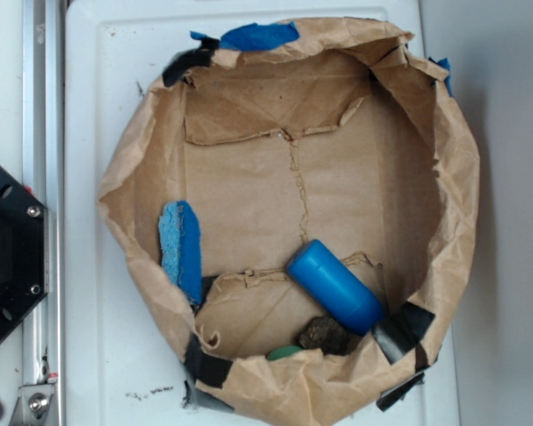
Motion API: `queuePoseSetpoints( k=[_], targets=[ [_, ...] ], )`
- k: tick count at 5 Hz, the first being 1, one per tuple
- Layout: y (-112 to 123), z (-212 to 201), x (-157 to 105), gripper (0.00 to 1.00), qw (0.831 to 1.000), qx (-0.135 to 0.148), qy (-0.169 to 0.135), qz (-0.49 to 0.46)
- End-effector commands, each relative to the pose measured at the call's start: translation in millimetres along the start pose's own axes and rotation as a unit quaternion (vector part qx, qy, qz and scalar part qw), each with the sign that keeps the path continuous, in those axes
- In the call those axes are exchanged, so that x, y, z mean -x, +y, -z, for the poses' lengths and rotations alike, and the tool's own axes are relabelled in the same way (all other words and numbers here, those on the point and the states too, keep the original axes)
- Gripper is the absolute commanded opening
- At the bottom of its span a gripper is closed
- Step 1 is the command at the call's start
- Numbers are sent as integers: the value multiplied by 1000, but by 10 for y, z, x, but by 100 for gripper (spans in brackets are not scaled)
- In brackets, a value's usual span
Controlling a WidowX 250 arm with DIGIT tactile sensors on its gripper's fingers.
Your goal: Grab the blue bottle.
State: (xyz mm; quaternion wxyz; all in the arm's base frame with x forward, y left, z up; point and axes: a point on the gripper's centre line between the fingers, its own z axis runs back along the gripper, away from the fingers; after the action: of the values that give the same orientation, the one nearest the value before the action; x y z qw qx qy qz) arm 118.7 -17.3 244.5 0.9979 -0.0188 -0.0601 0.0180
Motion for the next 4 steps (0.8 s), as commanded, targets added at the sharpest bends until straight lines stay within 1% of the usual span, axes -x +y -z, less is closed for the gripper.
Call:
queuePoseSetpoints(
  k=[1,2,3,4],
  targets=[
    [0,0,0,100,1000,0,0,0],
    [-134,117,-287,100,1000,0,16,1],
    [-278,286,-584,100,999,-8,11,46],
    [-397,451,-826,100,985,26,37,166]
  ],
)
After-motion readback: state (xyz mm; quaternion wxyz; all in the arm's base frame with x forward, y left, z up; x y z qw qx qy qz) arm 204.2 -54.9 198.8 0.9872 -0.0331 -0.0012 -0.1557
